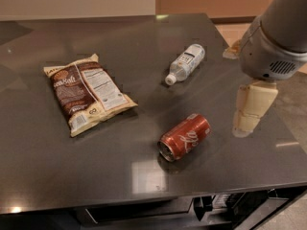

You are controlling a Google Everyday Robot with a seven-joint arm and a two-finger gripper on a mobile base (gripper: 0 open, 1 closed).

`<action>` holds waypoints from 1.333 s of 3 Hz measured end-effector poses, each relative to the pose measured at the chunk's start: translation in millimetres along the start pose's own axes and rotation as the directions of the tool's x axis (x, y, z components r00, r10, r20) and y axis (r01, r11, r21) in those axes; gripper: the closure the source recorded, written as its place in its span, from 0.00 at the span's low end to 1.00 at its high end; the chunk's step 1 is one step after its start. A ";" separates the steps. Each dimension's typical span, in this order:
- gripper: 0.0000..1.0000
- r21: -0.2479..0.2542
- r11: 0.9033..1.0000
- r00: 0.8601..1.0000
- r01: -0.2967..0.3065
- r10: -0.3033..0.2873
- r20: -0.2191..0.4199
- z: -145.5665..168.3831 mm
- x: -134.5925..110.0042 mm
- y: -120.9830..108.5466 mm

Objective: Place coke can upright

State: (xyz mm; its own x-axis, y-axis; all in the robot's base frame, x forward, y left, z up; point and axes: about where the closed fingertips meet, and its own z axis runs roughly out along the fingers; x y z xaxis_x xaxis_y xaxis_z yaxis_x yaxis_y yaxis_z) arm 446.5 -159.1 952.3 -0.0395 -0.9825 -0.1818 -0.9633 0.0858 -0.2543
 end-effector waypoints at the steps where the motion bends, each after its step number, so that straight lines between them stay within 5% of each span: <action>1: 0.00 -0.026 0.994 0.994 0.109 -0.108 0.030 19.8 -27.7 11.2; 2: 0.00 -0.059 0.975 0.976 0.212 -0.208 0.069 39.4 -47.8 23.7; 4: 0.00 -0.158 0.908 0.918 0.388 -0.366 0.152 74.6 -70.7 47.2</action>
Offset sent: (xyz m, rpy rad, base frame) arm -0.0167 0.0821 -0.0618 0.0183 0.0615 0.3731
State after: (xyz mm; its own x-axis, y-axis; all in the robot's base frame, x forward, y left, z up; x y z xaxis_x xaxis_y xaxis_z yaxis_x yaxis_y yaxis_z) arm 423.6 -73.2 882.3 0.3568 -0.9084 -0.2180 -0.9319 -0.3298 -0.1511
